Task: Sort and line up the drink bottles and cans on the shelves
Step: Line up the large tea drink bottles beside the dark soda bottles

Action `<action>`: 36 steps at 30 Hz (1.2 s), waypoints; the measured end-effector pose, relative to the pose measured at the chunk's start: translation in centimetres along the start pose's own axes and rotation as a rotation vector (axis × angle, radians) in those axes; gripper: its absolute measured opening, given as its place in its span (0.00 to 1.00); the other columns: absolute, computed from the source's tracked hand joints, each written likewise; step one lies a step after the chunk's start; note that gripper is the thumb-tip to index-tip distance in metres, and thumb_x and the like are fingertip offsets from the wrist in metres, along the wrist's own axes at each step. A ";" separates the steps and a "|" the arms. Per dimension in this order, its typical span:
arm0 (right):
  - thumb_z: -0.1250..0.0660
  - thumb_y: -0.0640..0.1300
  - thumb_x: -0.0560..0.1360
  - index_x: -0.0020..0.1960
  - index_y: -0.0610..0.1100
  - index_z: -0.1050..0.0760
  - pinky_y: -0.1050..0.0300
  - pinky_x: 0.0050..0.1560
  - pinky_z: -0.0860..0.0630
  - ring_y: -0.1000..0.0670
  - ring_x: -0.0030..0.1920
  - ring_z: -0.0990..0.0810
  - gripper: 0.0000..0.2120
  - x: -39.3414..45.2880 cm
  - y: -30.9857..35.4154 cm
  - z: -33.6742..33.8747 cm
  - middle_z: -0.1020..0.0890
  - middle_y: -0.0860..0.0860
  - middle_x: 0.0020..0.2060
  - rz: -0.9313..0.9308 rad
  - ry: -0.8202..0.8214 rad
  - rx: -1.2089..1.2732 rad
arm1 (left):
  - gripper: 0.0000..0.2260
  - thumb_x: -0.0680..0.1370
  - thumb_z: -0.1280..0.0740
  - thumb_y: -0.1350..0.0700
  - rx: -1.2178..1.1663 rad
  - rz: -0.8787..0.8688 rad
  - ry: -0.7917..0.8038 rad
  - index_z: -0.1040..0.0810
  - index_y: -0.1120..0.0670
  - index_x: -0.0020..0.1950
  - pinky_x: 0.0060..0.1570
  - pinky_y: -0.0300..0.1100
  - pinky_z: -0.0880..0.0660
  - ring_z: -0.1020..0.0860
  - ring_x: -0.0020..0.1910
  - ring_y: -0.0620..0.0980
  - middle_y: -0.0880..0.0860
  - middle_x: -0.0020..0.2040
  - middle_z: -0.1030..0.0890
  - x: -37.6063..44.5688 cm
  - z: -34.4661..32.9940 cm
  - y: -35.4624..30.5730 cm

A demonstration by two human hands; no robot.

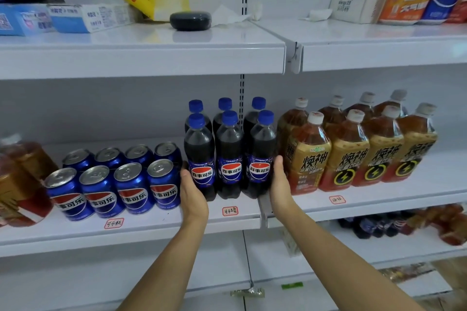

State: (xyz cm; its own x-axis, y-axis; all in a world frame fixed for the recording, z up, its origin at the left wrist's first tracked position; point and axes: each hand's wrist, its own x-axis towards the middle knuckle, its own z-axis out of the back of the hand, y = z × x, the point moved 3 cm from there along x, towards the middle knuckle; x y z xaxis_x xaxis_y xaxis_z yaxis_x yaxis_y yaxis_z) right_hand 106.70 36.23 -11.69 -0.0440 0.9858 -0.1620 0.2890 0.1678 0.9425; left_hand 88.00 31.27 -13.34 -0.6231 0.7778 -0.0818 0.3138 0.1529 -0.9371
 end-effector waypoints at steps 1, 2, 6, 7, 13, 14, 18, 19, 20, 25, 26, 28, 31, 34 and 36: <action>0.44 0.64 0.82 0.70 0.54 0.28 0.53 0.65 0.27 0.56 0.59 0.21 0.23 0.2 -0.1 -0.1 0.20 0.54 0.63 -0.044 -0.011 0.014 | 0.17 0.87 0.48 0.45 0.010 0.035 -0.027 0.25 0.49 0.68 0.55 0.42 0.24 0.21 0.62 0.49 0.49 0.60 0.18 0.0 -0.1 -0.1; 0.44 0.66 0.81 0.70 0.52 0.28 0.53 0.65 0.27 0.54 0.60 0.21 0.25 0.5 -0.5 0.0 0.20 0.53 0.64 -0.077 -0.013 0.030 | 0.16 0.87 0.48 0.45 0.022 0.063 -0.048 0.25 0.48 0.65 0.54 0.42 0.25 0.20 0.60 0.48 0.50 0.59 0.18 0.1 -0.2 -0.1; 0.47 0.61 0.85 0.73 0.51 0.30 0.53 0.63 0.27 0.51 0.61 0.21 0.22 0.3 -0.4 -0.3 0.21 0.53 0.64 -0.132 -0.021 0.019 | 0.14 0.87 0.47 0.46 0.100 0.096 -0.091 0.26 0.48 0.64 0.58 0.46 0.26 0.21 0.57 0.49 0.53 0.61 0.19 0.6 -0.1 0.3; 0.47 0.61 0.85 0.76 0.50 0.32 0.53 0.65 0.28 0.50 0.64 0.23 0.25 0.1 -0.2 -0.3 0.22 0.51 0.68 -0.145 -0.024 0.014 | 0.15 0.86 0.47 0.45 0.130 0.093 -0.097 0.26 0.48 0.65 0.60 0.47 0.26 0.21 0.58 0.50 0.53 0.62 0.20 0.6 -0.1 0.4; 0.51 0.53 0.87 0.75 0.48 0.38 0.53 0.67 0.33 0.52 0.60 0.29 0.19 -1.8 2.0 -1.0 0.24 0.55 0.50 -0.091 -0.046 0.004 | 0.20 0.87 0.49 0.45 0.193 0.083 -0.128 0.28 0.54 0.72 0.59 0.47 0.28 0.23 0.60 0.53 0.53 0.62 0.22 0.7 -0.2 0.9; 0.51 0.52 0.87 0.75 0.46 0.39 0.54 0.66 0.33 0.52 0.59 0.30 0.19 -2.2 2.5 -1.2 0.24 0.54 0.50 -0.084 -0.044 0.015 | 0.21 0.87 0.49 0.45 0.205 0.084 -0.129 0.28 0.54 0.72 0.60 0.47 0.28 0.23 0.60 0.53 0.53 0.62 0.22 0.8 -0.2 1.0; 0.51 0.52 0.87 0.79 0.38 0.41 0.52 0.70 0.34 0.48 0.65 0.28 0.26 -2.4 2.7 -1.3 0.27 0.46 0.64 -0.115 -0.049 -0.034 | 0.21 0.87 0.49 0.45 0.217 0.075 -0.130 0.29 0.55 0.73 0.59 0.47 0.29 0.24 0.59 0.52 0.52 0.61 0.23 0.6 -0.2 1.0; 0.51 0.53 0.87 0.79 0.38 0.40 0.51 0.71 0.34 0.46 0.68 0.28 0.26 -2.3 2.5 -1.2 0.27 0.45 0.66 -0.124 -0.061 -0.032 | 0.21 0.87 0.49 0.45 0.220 0.069 -0.128 0.29 0.55 0.73 0.59 0.46 0.29 0.25 0.58 0.52 0.52 0.60 0.23 0.6 -0.2 0.9; 0.51 0.53 0.87 0.79 0.38 0.40 0.51 0.70 0.34 0.45 0.71 0.29 0.26 -2.6 2.7 -1.4 0.27 0.45 0.67 -0.129 -0.063 -0.031 | 0.21 0.87 0.49 0.45 0.224 0.066 -0.124 0.29 0.56 0.73 0.59 0.47 0.29 0.25 0.58 0.52 0.52 0.60 0.23 0.6 -0.3 0.8; 0.50 0.54 0.87 0.78 0.44 0.37 0.57 0.63 0.32 0.52 0.61 0.28 0.24 -2.7 2.6 -1.8 0.27 0.49 0.69 -0.120 -0.052 -0.016 | 0.23 0.86 0.50 0.43 0.278 0.061 -0.125 0.29 0.55 0.73 0.68 0.54 0.28 0.24 0.64 0.55 0.57 0.67 0.23 0.7 -0.3 1.1; 0.50 0.54 0.87 0.78 0.44 0.36 0.57 0.63 0.32 0.52 0.60 0.28 0.24 -2.9 2.6 -1.9 0.26 0.49 0.68 -0.121 -0.064 -0.017 | 0.24 0.86 0.50 0.42 0.286 0.060 -0.126 0.29 0.55 0.73 0.69 0.55 0.29 0.25 0.65 0.56 0.57 0.67 0.23 0.7 -0.2 1.2; 0.50 0.53 0.87 0.79 0.43 0.38 0.57 0.62 0.32 0.52 0.60 0.28 0.24 -3.1 2.8 -1.8 0.27 0.50 0.60 -0.108 -0.078 -0.005 | 0.24 0.86 0.50 0.42 0.290 0.055 -0.121 0.29 0.55 0.74 0.71 0.57 0.30 0.25 0.66 0.57 0.58 0.68 0.23 0.7 -0.1 1.1; 0.51 0.52 0.87 0.78 0.41 0.39 0.58 0.60 0.32 0.52 0.58 0.29 0.24 -3.3 3.0 -1.9 0.28 0.51 0.56 -0.094 -0.067 -0.003 | 0.23 0.87 0.50 0.44 0.286 0.051 -0.111 0.29 0.55 0.74 0.69 0.53 0.30 0.25 0.66 0.56 0.58 0.69 0.23 0.7 -0.1 1.0; 0.51 0.52 0.87 0.78 0.39 0.39 0.59 0.60 0.34 0.52 0.59 0.30 0.25 -3.7 3.1 -2.0 0.26 0.47 0.62 -0.109 -0.075 -0.047 | 0.23 0.87 0.50 0.45 0.276 0.045 -0.111 0.29 0.56 0.74 0.66 0.49 0.30 0.25 0.66 0.55 0.57 0.69 0.23 0.5 -0.1 0.7; 0.52 0.52 0.87 0.78 0.39 0.39 0.58 0.61 0.35 0.52 0.60 0.30 0.25 -3.8 3.1 -2.0 0.26 0.46 0.65 -0.111 -0.069 -0.063 | 0.23 0.87 0.50 0.45 0.270 0.045 -0.109 0.29 0.56 0.73 0.65 0.48 0.30 0.25 0.65 0.54 0.57 0.68 0.23 0.4 -0.2 0.6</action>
State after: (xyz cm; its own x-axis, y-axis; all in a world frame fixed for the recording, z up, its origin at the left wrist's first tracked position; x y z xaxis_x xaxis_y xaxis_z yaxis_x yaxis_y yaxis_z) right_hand 105.83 33.06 -7.55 -0.0053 0.9589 -0.2838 0.2252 0.2777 0.9339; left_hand 88.04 31.82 -13.84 -0.6905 0.7080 -0.1479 0.1503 -0.0595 -0.9868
